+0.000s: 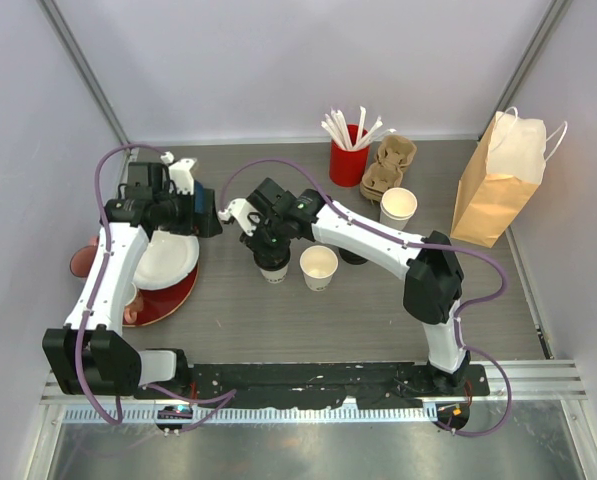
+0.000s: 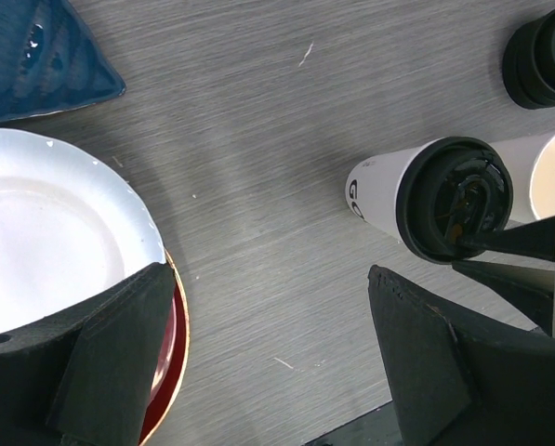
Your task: Pack the takeout coffee
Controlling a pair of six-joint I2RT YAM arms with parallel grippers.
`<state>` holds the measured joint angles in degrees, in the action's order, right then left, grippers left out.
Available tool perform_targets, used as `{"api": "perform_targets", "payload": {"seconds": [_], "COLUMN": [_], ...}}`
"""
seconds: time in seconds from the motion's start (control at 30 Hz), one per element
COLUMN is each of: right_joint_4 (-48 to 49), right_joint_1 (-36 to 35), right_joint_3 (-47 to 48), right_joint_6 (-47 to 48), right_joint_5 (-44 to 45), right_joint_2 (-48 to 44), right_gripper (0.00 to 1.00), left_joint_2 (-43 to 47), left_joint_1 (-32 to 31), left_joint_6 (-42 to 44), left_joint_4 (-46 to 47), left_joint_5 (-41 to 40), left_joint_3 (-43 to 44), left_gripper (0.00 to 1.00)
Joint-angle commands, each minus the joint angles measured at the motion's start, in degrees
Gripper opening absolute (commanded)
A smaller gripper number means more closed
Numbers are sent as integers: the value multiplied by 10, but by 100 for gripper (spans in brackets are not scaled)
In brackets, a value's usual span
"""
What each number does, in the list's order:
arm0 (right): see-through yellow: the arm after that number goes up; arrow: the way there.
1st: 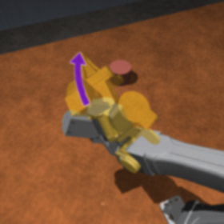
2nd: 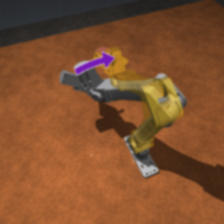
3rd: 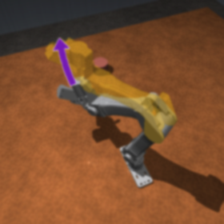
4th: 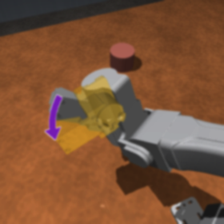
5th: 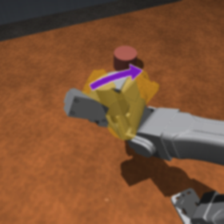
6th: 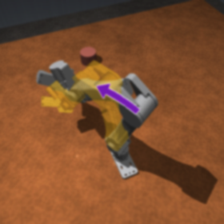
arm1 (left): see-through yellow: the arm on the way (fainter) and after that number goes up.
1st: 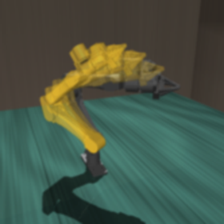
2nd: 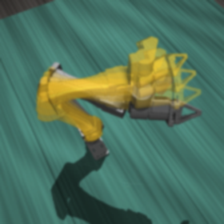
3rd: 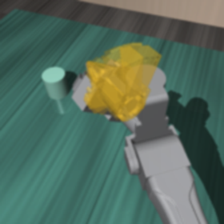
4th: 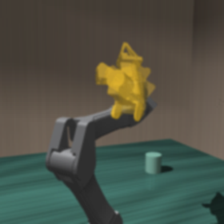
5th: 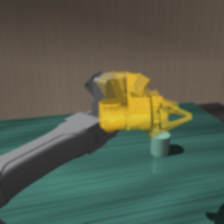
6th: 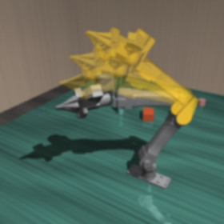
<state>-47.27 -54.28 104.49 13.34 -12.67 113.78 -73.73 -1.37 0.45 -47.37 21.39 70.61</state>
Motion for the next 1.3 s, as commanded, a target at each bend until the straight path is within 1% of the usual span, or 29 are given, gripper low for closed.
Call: {"api": "perform_targets", "payload": {"seconds": [0.0, 0.17, 0.27, 0.4, 0.5, 0.53, 0.57, 0.6, 0.63, 0.7, 0.73, 0.77, 0.83, 1.0, 1.27], "right_joint_4": [1, 3, 4, 8, 29, 38, 58, 71, 85, 129, 144, 172, 190, 201, 207], "right_joint_1": [-4, -3, -4, -3, 4, 15, 22, 32, 51, 69, 76, 85, 86, 86, 86], "right_joint_3": [19, 32, 45, 64, 61, 44, 31, 14, -30, -75, -115, -132, -161, -162, -158], "right_joint_6": [-2, -5, -10, -21, -59, -103, -125, -149, -199, -236, -250, -274, -283, -285, -278], "right_joint_5": [-6, -20, -29, -36, -25, -14, 2, 5, 8, 16, 18, 21, 43, 57, 43], "right_joint_2": [-9, -22, -22, -39, -68, -76, -86, -95, -113, -128, -142, -146, -154, -131, -102], "right_gripper": [27, 36, 40, 45, 46, 46, 46, 45, 45, 44, 44, 42, 42, 42, 42], "left_joint_2": [18, 16, 17, 18, 14, 13, 11, 5, 0, -18, -25, -33, -59, -98, -113], "left_joint_1": [4, 4, 4, 3, -2, -6, -10, -21, -28, -48, -55, -60, -77, -110, -118], "left_joint_6": [-1, -16, -21, -35, -56, -62, -74, -79, -84, -98, -101, -106, -114, -117, -120], "left_joint_4": [17, 20, 21, 29, 46, 49, 52, 59, 61, 69, 69, 70, 70, 69, 76], "left_joint_5": [29, 34, 39, 54, 81, 87, 91, 91, 90, 81, 77, 73, 64, 55, 77], "left_joint_3": [-5, -6, -8, -17, -30, -35, -37, -39, -41, -38, -36, -32, -23, -13, -20], "left_gripper": [89, 88, 87, 81, 69, 62, 59, 57, 55, 51, 46, 43, 34, 33, 33]}}
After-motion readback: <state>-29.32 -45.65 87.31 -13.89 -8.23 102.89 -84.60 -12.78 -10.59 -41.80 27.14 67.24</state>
